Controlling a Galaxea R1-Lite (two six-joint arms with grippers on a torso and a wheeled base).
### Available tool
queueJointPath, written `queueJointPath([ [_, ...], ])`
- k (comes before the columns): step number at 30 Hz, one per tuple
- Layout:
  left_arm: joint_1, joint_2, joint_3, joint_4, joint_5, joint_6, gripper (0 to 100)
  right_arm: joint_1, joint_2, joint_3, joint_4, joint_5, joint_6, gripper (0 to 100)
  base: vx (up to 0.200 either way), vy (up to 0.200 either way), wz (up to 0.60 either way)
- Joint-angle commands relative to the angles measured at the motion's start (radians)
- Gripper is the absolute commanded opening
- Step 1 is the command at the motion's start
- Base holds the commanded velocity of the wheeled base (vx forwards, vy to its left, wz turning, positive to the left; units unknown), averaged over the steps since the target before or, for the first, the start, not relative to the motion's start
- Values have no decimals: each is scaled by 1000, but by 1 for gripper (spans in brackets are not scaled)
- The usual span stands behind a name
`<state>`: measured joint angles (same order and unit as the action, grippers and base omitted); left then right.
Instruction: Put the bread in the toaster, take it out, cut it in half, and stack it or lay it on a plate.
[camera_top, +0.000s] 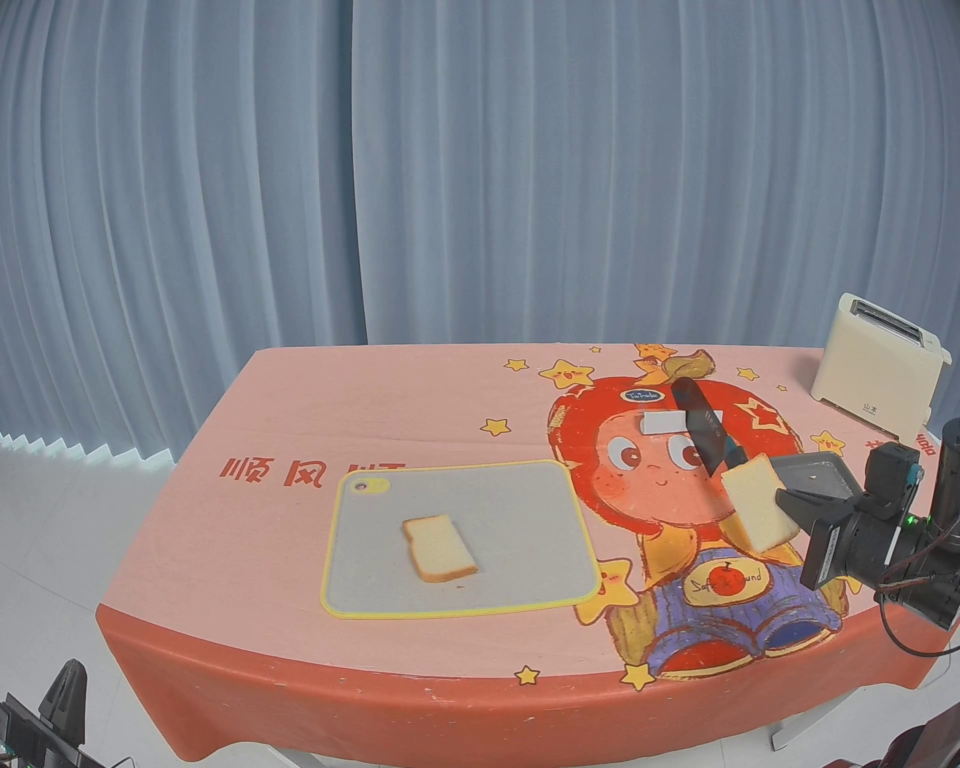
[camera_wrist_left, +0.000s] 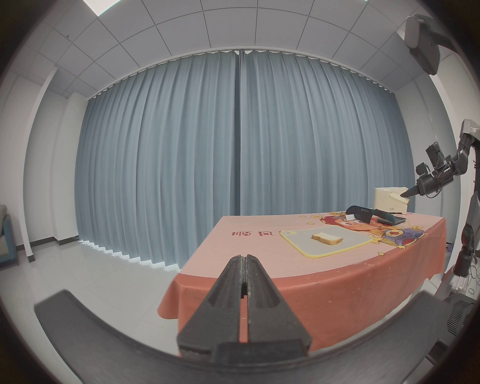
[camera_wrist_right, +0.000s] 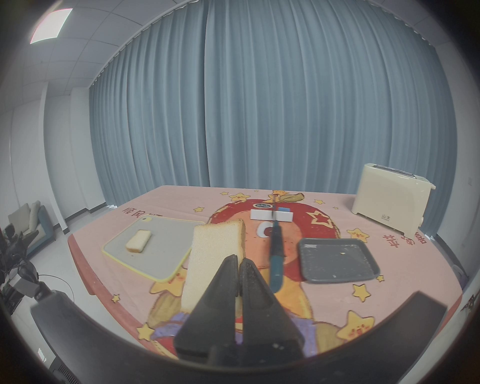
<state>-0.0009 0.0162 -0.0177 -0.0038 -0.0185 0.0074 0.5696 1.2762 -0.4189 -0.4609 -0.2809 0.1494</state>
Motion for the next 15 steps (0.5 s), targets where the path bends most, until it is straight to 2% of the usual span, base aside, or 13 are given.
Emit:
queueJointPath([
  [1,1,-16,18,-1,0,-1,0,-28,9,-1,1,0,3,0,0,-200,0],
  [5,1,-16,18,-1,0,0,0,-74,20,-9,-4,3,3,0,0,-200,0],
  [9,1,-16,18,-1,-1,0,0,-86,31,-17,-4,15,4,0,0,0,0],
  [12,1,-16,18,-1,-1,0,0,-145,51,-34,-4,28,3,0,0,0,0],
  [15,1,-16,18,-1,-1,0,0,-181,72,-50,-2,63,3,0,0,0,0],
])
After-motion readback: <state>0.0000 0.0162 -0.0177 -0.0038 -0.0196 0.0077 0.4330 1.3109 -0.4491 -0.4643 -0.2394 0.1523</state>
